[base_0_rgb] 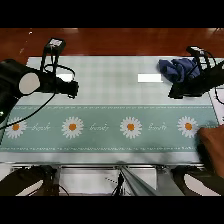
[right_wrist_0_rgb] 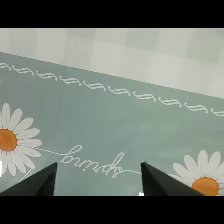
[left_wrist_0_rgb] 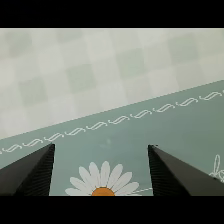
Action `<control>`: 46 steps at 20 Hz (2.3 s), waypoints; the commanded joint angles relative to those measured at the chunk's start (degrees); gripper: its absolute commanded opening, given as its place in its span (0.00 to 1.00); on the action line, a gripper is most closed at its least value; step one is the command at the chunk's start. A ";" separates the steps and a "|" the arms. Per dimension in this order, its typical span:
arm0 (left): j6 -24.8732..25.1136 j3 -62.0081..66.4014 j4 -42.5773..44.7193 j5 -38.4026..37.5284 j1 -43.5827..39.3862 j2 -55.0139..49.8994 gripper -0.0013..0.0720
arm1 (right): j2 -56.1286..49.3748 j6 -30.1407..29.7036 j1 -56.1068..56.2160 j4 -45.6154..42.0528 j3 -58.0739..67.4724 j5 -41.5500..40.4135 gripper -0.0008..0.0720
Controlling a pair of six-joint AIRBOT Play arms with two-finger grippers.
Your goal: Fold the shirts.
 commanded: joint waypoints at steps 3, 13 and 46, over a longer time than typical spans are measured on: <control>0.02 -0.02 0.00 0.02 0.04 0.04 0.95 | -0.02 0.00 0.02 0.00 0.00 0.00 0.84; 0.02 -0.02 0.00 0.02 0.04 0.04 0.95 | -0.02 0.00 0.02 0.00 0.00 0.00 0.84; 0.04 -0.04 -0.02 7.34 -0.11 -4.39 0.95 | -25.29 30.58 -23.69 -0.96 2.32 -49.03 0.85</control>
